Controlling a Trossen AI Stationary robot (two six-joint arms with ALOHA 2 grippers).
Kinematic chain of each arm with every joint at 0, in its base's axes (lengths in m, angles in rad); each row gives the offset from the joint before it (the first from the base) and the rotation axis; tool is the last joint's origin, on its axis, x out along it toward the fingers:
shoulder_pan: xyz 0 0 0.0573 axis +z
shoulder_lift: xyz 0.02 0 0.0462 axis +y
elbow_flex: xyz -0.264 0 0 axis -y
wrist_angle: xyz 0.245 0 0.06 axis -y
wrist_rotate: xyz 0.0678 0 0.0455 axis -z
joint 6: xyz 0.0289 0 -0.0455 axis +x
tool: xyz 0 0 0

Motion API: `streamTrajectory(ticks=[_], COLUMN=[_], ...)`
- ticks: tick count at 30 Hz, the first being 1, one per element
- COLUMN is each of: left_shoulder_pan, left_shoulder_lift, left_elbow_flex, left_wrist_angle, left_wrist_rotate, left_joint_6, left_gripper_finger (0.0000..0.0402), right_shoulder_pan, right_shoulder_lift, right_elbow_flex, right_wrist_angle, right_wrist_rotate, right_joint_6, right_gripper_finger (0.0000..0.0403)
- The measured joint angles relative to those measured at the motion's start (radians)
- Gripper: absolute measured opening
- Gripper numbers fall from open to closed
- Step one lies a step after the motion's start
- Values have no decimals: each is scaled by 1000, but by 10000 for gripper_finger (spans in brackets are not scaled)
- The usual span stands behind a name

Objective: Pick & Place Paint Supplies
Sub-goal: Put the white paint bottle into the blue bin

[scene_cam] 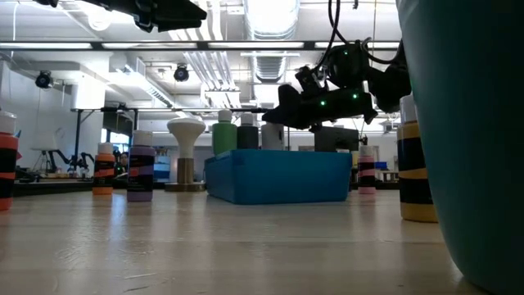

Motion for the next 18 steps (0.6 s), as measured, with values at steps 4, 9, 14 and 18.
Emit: streamTrajectory(ticks=[4,9,14,18], left_shoulder_pan=[0,0,0,0], left_shoulder_lift=[0,0,0,0], left_elbow_flex=[0,0,0,0], left_wrist_angle=[0,-1,-1,-2], left_wrist_rotate=[0,0,0,0], left_joint_6=[0,0,0,0], left_gripper_finger=[314,314,314,314], right_shoulder_pan=[0,0,0,2], right_shoulder_lift=[0,0,0,0], right_elbow_flex=[0,0,0,0], right_wrist_angle=[0,0,0,0], right_wrist_rotate=[3,19,63,29], right_joint_6=[9,22,30,18], right_gripper_finger=[115,115,115,115])
